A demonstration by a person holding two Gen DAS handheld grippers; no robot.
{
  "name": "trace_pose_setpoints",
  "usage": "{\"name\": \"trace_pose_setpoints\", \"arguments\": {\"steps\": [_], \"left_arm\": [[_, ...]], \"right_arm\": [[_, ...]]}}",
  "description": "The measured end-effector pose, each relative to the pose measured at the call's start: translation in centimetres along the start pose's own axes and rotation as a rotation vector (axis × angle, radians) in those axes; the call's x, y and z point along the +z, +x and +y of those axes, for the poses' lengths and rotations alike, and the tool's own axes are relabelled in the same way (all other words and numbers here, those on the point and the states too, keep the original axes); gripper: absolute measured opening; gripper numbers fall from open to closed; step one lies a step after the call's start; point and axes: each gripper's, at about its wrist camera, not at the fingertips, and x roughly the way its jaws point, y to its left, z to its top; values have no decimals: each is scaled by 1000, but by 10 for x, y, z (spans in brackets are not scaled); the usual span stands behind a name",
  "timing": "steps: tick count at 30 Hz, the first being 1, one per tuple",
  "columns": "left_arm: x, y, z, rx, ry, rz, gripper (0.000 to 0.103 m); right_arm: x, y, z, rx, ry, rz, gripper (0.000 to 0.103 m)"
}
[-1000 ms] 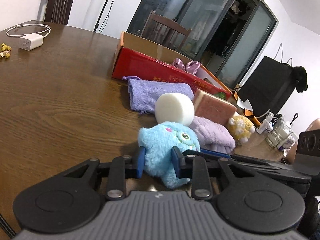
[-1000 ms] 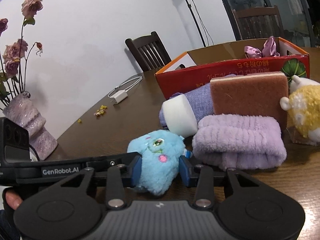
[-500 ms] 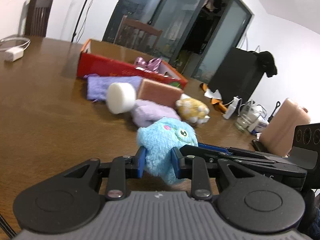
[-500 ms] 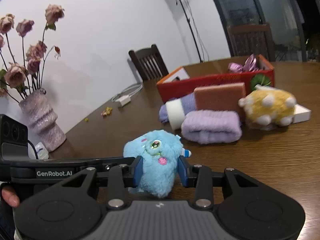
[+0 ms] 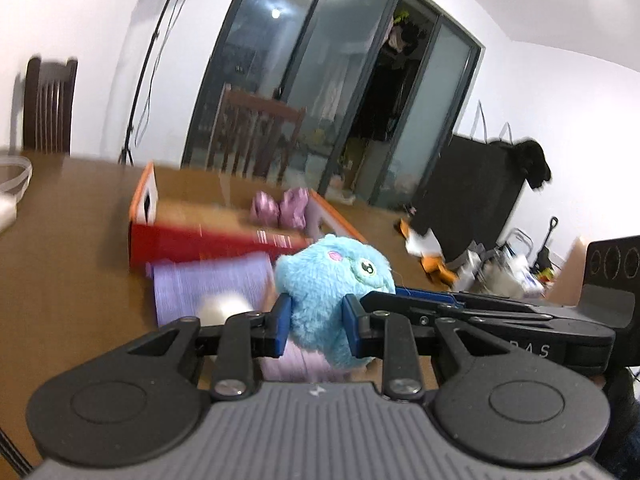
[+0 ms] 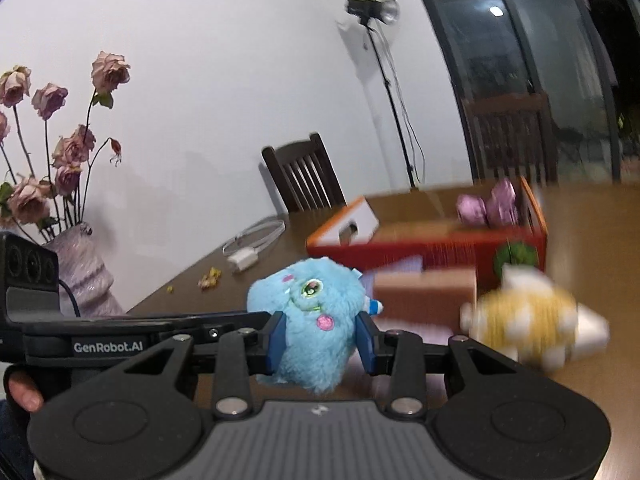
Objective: Organize soft objects
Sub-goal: 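Carry the blue plush into the cardboard box with the right tool, then release the blue plush in the box and withdraw the right tool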
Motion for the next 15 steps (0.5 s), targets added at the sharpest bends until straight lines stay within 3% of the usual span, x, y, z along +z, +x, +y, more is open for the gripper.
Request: {"name": "trace_pose_setpoints", "arguments": {"steps": [8, 12, 15], "left_arm": [[109, 94, 53, 83, 10, -16, 28], [146, 154, 96, 117, -47, 46, 28], [158, 198, 127, 146, -80, 114, 27]], "right_arm": [[121, 106, -45, 26, -34, 33, 36], [171, 188, -82, 21, 40, 124, 36], [186, 244, -107, 14, 100, 198, 36]]}}
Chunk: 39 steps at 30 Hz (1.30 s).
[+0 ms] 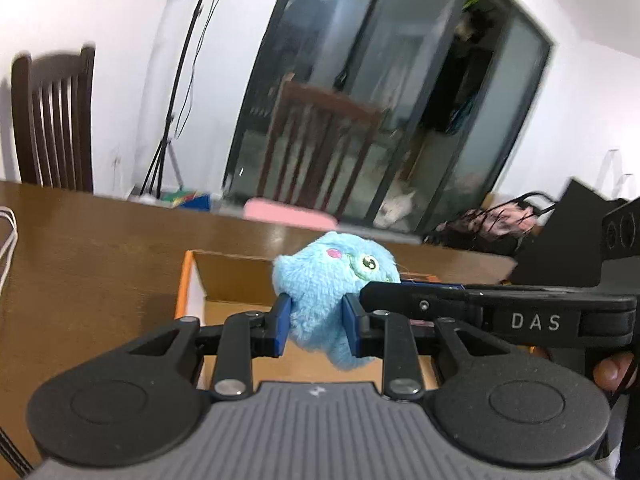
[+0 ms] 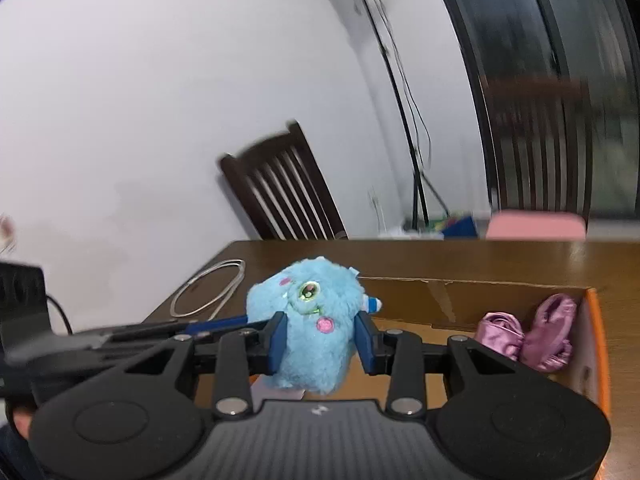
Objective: Organize soft objects
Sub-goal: 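Release the blue plush in the box and withdraw the right tool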
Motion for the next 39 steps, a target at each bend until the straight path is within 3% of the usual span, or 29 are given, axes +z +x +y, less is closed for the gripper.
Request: {"name": "trace_pose_setpoints", "arguments": {"steps": [5, 8, 10, 13, 18, 26, 30, 32, 34, 37, 39], "left_arm": [[12, 67, 37, 78, -37, 107, 26], [12, 99, 54, 122, -42, 167, 25], [16, 106, 57, 94, -56, 185, 25], [20, 106, 44, 132, 11, 161, 26], [22, 101, 35, 148, 33, 161, 27], [34, 25, 0, 181, 123, 94, 33], [36, -44, -28, 203, 180, 18, 47], [31, -82, -45, 213, 212, -28, 58], [21, -118, -59, 222, 245, -79, 81], [3, -160, -79, 255, 282, -158, 95], [-10, -183, -91, 263, 296, -191, 98]], "right_arm": [[19, 82, -35, -21, 87, 107, 34], [10, 119, -54, -31, 140, 163, 32], [4, 140, -63, -37, 163, 199, 23], [-7, 151, -66, -45, 172, 210, 21], [-7, 140, -63, -65, 146, 189, 21], [20, 50, -39, -130, 40, 87, 21], [29, -27, -20, -198, -47, 33, 25], [28, -72, -8, -221, -92, 3, 34], [21, -115, 2, -236, -123, -29, 52], [6, -171, 14, -277, -162, -78, 67], [-8, -201, 22, -304, -183, -108, 73]]}}
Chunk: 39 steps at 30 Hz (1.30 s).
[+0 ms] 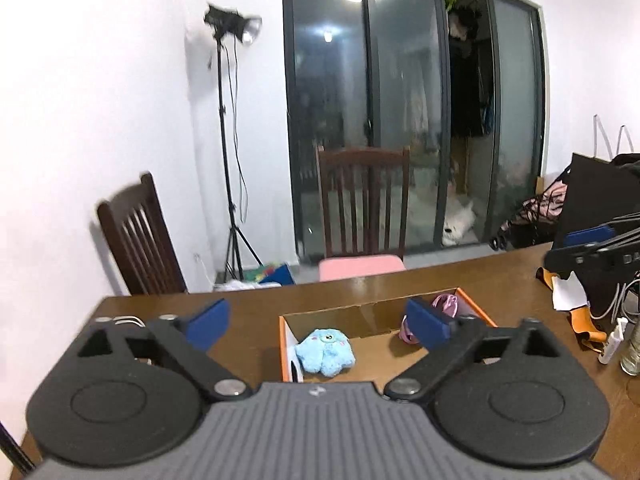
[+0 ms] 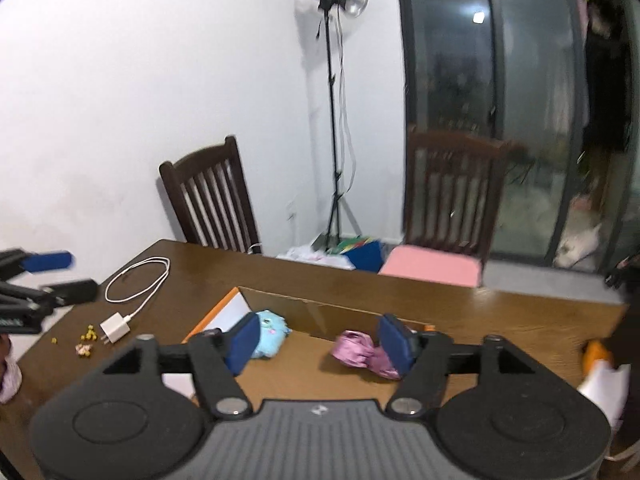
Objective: Organize soft objects
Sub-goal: 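Release the blue plush in the box and withdraw the right tool, then grasp the pink-brown sponge with the right tool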
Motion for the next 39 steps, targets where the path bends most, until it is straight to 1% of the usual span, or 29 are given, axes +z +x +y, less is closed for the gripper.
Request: {"name": "trace_pose_setpoints", "arguments": {"steps": [1, 3, 7, 9, 12, 15, 16, 18, 21, 23, 24, 27, 30, 33, 35, 37, 39], "left_arm": [[-2, -11, -3, -2, 4, -8, 98], [-7, -32, -11, 8, 3, -32, 100], [-20, -68, -18, 16, -3, -100, 103], [-33, -89, -23, 40, -11, -148, 103], [-62, -118, -34, 62, -22, -205, 103], [-97, -143, -46, 41, -38, -240, 103], [-108, -150, -50, 30, -43, -244, 103], [-132, -164, -58, 25, -53, -248, 103], [-171, -184, -66, 34, -68, -259, 103], [-194, -192, -69, 38, -78, -244, 103], [-205, -196, -71, 36, -75, -222, 103], [-224, -196, -71, 33, -66, -157, 103], [-229, -184, -67, 29, -73, -119, 103], [-225, -164, -65, 25, -103, -107, 103], [-220, -145, -69, 10, -119, -87, 103], [-214, -122, -74, -6, -136, -53, 103], [-206, -98, -82, -16, -153, -24, 103]], "right_arm": [[-4, -13, 1, -11, -6, -13, 79], [-13, -36, 4, -25, -9, -48, 83], [-36, -74, 14, -13, -13, -97, 84], [-50, -94, 21, -13, -23, -138, 85], [-76, -119, 36, -26, -65, -213, 92], [-114, -141, 50, 18, -81, -252, 93], [-128, -147, 55, 42, -85, -260, 93], [-154, -158, 65, 61, -95, -274, 93], [-197, -175, 80, 50, -115, -309, 94], [-224, -179, 85, 44, -103, -312, 97], [-238, -181, 87, 37, -86, -306, 98], [-275, -178, 89, 3, -45, -251, 99], [-296, -172, 82, 8, -2, -188, 99], [-299, -161, 75, 6, 24, -157, 97], [-300, -154, 70, 7, 35, -157, 94], [-295, -140, 65, 32, 65, -155, 88], [-290, -125, 55, 61, 102, -144, 85]]}}
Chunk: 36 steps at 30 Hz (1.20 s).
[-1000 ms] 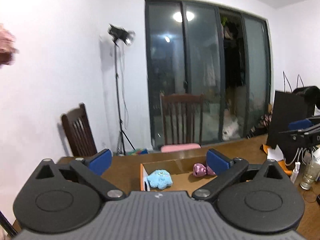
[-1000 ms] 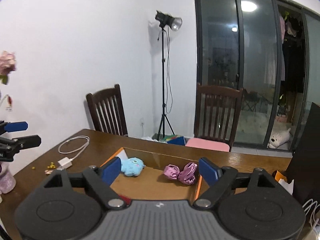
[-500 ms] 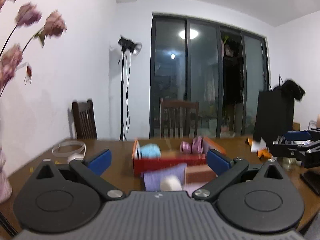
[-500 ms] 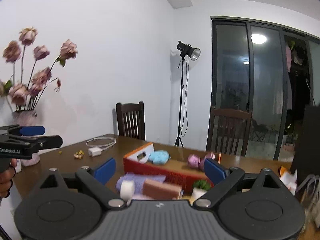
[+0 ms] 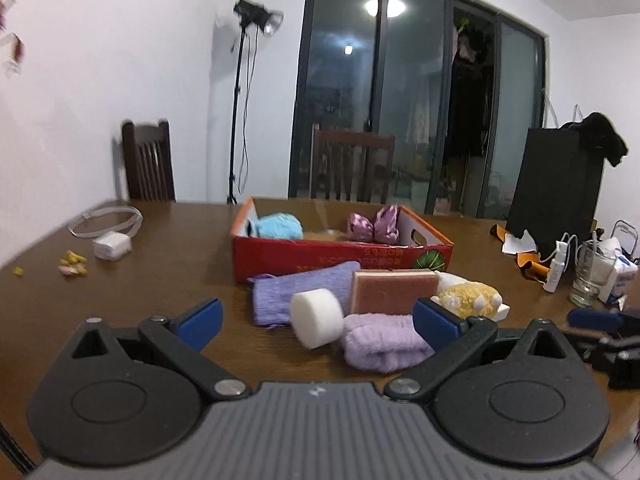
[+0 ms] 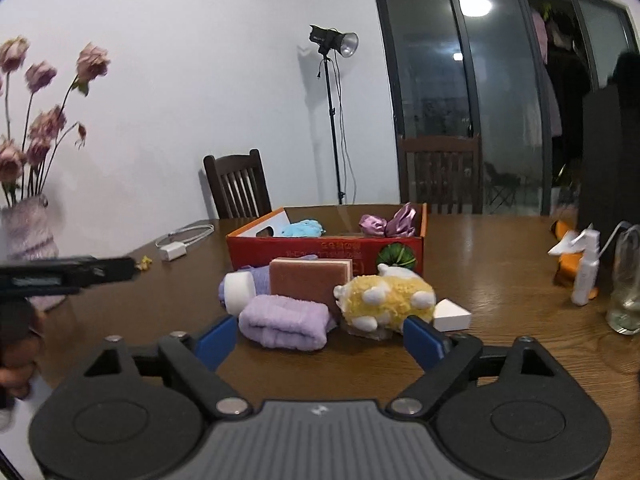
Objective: Organize soft objects
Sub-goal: 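Grasp the pink-brown sponge with the right tool, then carry the sponge into the cardboard box and open the right tool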
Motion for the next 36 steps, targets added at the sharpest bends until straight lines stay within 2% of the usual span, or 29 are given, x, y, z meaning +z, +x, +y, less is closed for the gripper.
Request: {"name": "trace_pose_setpoints", "arguments": {"steps": [2, 3, 7, 10, 14, 16, 18, 23, 29, 32, 36], "left_arm": [[7, 24, -5, -41, -7, 1, 102], [11, 36, -6, -51, -14, 4, 97], [24, 94, -2, -105, -91, 101, 64], [29, 132, 8, -164, -188, 179, 54], [29, 161, 10, -206, -225, 228, 46], [26, 167, 13, -240, -243, 236, 39], [26, 174, 17, -282, -278, 245, 35], [35, 164, 16, -283, -289, 189, 36], [49, 102, 13, -331, -238, 66, 36], [39, 66, 9, -338, -202, 39, 37], [8, 31, 4, -326, -151, 29, 37]], "right_arm": [[9, 23, -11, 10, 35, 25, 75], [14, 33, -15, 11, 47, 28, 70], [35, 78, -35, 38, 116, 39, 60], [47, 116, -42, 77, 136, 47, 56], [52, 158, -44, 69, 124, 89, 52], [49, 175, -48, 81, 145, 112, 44], [46, 184, -51, 117, 173, 111, 38], [54, 183, -44, 137, 169, 69, 35], [72, 134, -20, 158, 75, -30, 35], [67, 101, -6, 168, 53, -38, 35], [36, 73, 15, 166, -2, -12, 35]]}}
